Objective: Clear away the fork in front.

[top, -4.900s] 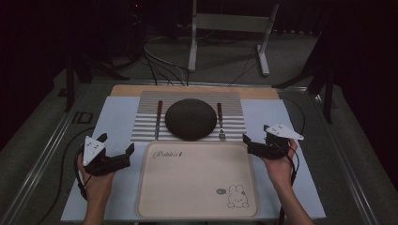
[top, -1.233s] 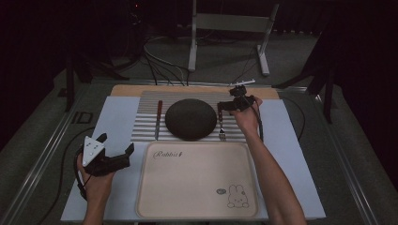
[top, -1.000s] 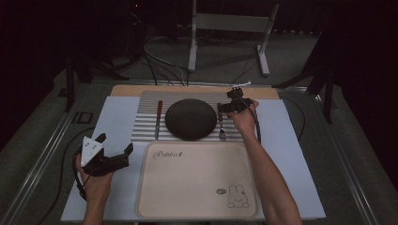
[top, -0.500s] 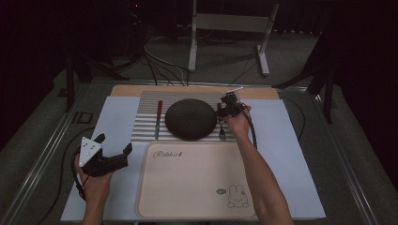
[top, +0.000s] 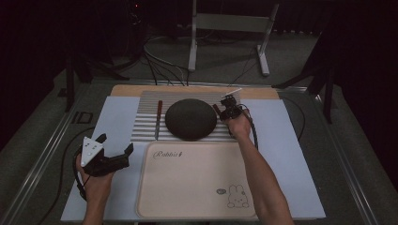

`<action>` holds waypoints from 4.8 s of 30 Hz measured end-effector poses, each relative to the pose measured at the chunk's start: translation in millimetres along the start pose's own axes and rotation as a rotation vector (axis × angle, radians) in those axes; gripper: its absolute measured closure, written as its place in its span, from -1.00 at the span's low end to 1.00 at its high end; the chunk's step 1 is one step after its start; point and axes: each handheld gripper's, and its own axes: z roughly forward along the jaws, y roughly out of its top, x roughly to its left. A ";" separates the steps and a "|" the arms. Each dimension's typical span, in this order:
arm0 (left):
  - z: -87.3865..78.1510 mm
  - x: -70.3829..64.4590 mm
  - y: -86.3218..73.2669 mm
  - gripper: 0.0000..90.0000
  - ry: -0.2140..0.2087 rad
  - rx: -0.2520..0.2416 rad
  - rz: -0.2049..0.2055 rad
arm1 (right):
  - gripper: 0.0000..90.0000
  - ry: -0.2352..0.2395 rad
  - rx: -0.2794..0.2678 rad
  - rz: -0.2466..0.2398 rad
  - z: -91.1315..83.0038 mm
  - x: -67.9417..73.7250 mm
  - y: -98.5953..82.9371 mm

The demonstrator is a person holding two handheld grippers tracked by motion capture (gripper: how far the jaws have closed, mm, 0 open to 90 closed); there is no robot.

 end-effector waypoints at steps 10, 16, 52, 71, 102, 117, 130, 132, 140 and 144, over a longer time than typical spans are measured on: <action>1.1 -2.3 -0.4 -1.00 0.000 0.006 0.006 | 0.70 0.033 0.082 -0.027 -4.9 -3.0 -1.3; 0.8 -2.0 -0.5 -1.00 0.000 0.005 0.005 | 0.73 0.000 0.086 -0.090 -5.5 2.3 -2.0; 6.9 -8.3 -1.6 -1.00 -0.004 0.028 0.032 | 0.74 0.096 -0.420 -0.145 -83.0 -21.3 -53.5; 8.7 -14.3 -0.4 -1.00 -0.017 0.030 0.046 | 0.74 0.090 -0.557 -0.192 -110.6 -13.0 -70.6; 87.9 -93.0 60.1 -0.96 -0.204 -0.024 0.072 | 0.74 0.096 -0.590 -0.262 -123.5 1.6 -79.1; 145.0 -154.6 90.5 -0.72 -0.349 0.004 0.095 | 0.74 0.131 -0.626 -0.295 -135.0 16.5 -83.5; 165.5 -181.9 102.4 0.02 -0.465 0.000 0.063 | 0.74 0.169 -0.663 -0.340 -145.0 36.1 -91.8; 166.9 -186.4 103.1 0.10 -0.480 0.002 0.072 | 0.74 0.174 -0.663 -0.347 -144.2 39.1 -92.1; 169.7 -193.6 105.5 0.73 -0.492 0.009 0.080 | 0.73 0.191 -0.672 -0.358 -144.7 48.9 -94.1; 168.5 -191.2 106.1 0.79 -0.491 0.020 0.087 | 0.71 0.212 -0.672 -0.357 -146.2 47.3 -95.4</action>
